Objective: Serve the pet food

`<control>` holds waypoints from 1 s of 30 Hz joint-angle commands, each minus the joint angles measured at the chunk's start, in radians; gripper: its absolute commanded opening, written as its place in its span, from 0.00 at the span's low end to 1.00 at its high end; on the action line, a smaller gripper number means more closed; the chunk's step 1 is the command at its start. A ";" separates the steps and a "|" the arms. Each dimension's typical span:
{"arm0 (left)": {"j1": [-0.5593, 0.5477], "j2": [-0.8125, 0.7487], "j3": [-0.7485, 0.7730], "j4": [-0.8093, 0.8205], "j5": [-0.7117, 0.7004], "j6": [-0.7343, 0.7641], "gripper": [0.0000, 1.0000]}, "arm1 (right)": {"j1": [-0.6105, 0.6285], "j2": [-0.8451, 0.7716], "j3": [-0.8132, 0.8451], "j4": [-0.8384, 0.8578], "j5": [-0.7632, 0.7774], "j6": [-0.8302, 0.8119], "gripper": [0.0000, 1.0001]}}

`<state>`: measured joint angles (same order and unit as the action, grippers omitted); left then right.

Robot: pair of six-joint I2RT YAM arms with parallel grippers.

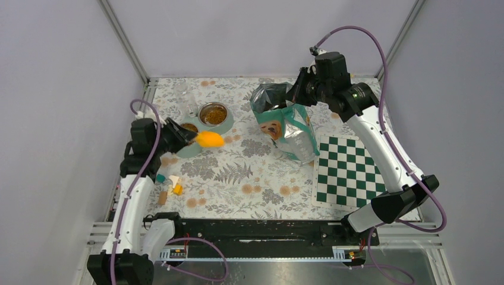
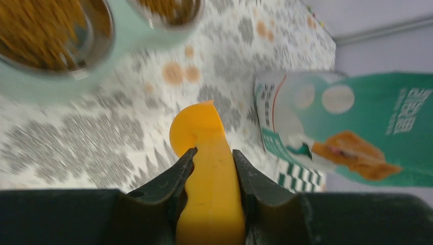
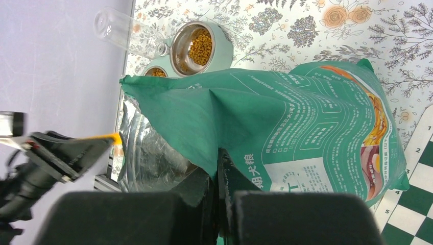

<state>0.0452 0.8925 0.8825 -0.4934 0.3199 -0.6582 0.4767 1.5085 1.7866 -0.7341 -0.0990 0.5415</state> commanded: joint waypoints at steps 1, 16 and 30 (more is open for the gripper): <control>-0.002 -0.065 -0.186 0.152 0.264 -0.195 0.00 | -0.006 -0.051 0.068 0.040 -0.059 -0.009 0.00; -0.004 0.056 -0.382 0.000 0.244 -0.036 0.26 | -0.006 -0.039 0.033 0.041 -0.090 0.007 0.00; -0.005 0.000 -0.059 -0.369 -0.228 -0.033 0.87 | -0.007 -0.083 -0.008 0.041 -0.056 -0.012 0.00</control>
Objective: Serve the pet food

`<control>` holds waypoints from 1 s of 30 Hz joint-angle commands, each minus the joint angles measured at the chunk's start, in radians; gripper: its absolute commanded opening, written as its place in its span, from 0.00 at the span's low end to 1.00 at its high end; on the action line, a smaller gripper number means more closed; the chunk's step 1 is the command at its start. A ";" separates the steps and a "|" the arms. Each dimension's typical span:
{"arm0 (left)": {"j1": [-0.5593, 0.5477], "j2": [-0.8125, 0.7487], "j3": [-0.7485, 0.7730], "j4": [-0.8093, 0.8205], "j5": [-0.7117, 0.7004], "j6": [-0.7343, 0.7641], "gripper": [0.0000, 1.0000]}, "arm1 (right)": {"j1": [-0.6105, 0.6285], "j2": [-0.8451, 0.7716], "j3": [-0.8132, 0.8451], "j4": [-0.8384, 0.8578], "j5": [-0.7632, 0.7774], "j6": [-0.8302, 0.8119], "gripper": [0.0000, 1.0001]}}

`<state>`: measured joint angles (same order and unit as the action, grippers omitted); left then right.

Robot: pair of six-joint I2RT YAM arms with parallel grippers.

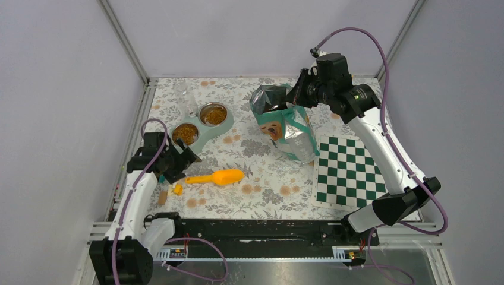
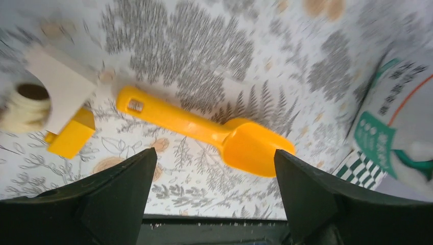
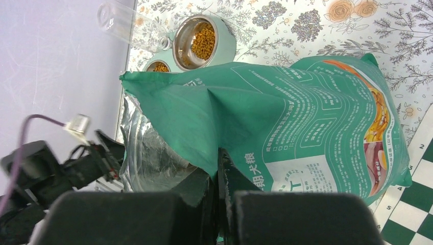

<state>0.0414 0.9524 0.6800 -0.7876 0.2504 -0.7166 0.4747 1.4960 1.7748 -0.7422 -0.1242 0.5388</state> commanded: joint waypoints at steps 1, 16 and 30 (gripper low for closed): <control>-0.002 -0.068 0.170 -0.077 -0.155 0.034 0.88 | -0.005 -0.071 0.004 0.048 -0.037 -0.016 0.00; -0.328 0.016 0.450 0.556 0.191 0.056 0.88 | 0.029 -0.043 0.090 0.011 -0.290 -0.213 0.00; -0.647 0.338 0.737 0.411 -0.082 0.351 0.80 | 0.104 0.031 0.205 -0.046 -0.273 -0.262 0.00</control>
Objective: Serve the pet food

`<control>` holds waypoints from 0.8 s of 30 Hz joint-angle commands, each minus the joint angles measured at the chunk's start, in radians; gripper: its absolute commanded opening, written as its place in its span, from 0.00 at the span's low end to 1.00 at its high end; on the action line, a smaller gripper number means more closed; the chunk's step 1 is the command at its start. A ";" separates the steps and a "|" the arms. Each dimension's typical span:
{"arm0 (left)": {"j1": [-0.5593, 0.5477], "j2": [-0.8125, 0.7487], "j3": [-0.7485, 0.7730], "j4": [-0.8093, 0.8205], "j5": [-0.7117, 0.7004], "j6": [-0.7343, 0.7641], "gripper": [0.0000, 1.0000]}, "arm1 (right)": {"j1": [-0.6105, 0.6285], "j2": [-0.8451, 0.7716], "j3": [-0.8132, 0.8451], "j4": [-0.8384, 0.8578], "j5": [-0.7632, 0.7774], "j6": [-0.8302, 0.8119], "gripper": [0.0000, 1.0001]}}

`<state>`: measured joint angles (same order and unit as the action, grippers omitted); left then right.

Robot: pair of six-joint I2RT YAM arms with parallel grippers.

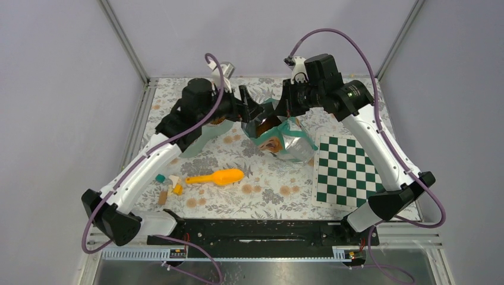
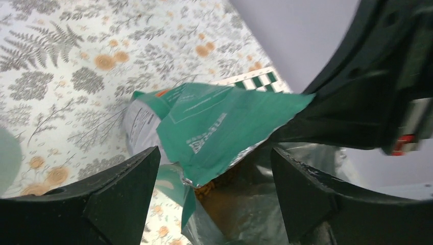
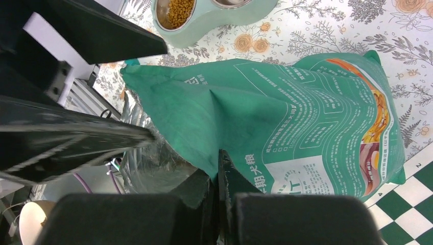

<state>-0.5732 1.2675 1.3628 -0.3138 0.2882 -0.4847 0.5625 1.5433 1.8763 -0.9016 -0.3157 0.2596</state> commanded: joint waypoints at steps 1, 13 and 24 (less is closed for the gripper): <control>-0.035 0.027 0.049 -0.074 -0.134 0.134 0.80 | 0.015 -0.013 0.107 0.113 -0.082 0.020 0.00; -0.035 0.165 0.193 -0.205 -0.208 0.153 0.10 | 0.016 0.010 0.141 0.069 -0.049 0.000 0.00; -0.034 0.206 0.463 -0.410 -0.392 -0.059 0.00 | 0.016 -0.048 0.151 0.021 0.040 -0.124 0.48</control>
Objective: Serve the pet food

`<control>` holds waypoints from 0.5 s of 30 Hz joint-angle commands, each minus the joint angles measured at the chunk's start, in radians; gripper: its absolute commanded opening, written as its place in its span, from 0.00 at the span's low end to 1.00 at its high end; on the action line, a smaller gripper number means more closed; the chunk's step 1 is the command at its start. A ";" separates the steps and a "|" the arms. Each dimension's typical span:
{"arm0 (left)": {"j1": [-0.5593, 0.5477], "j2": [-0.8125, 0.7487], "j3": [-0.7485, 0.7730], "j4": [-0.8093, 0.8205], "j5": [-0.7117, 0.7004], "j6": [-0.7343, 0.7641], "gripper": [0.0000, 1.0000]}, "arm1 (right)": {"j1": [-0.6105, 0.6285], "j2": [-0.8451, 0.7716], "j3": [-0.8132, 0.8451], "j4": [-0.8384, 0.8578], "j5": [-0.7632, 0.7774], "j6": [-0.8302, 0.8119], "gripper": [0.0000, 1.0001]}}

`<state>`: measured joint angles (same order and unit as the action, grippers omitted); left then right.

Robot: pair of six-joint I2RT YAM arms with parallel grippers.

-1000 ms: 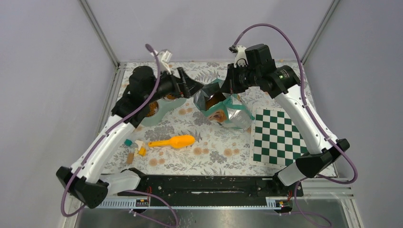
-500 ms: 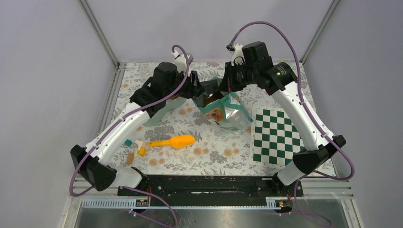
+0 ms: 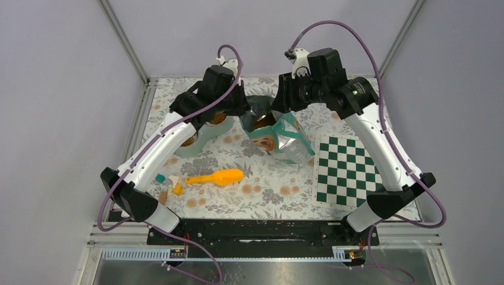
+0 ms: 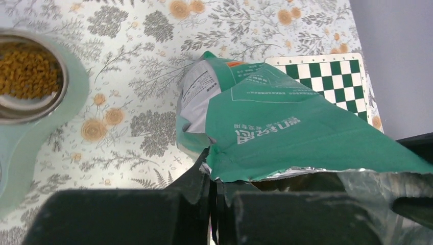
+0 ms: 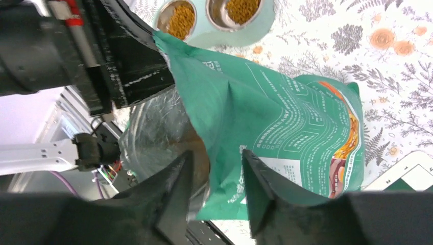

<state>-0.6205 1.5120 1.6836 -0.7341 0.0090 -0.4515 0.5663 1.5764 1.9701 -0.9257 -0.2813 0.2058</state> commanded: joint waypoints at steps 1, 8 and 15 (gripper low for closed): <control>0.013 -0.038 0.154 0.004 -0.118 -0.104 0.00 | 0.011 -0.092 0.059 0.045 0.013 -0.084 0.56; 0.014 -0.016 0.268 -0.077 -0.177 -0.165 0.00 | 0.012 -0.190 -0.015 0.057 -0.009 -0.196 0.84; 0.015 0.010 0.341 -0.119 -0.177 -0.205 0.00 | 0.017 -0.378 -0.317 0.140 -0.130 -0.358 0.93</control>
<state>-0.6193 1.5673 1.9003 -1.0073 -0.1131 -0.6018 0.5697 1.2694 1.7748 -0.8505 -0.3290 -0.0315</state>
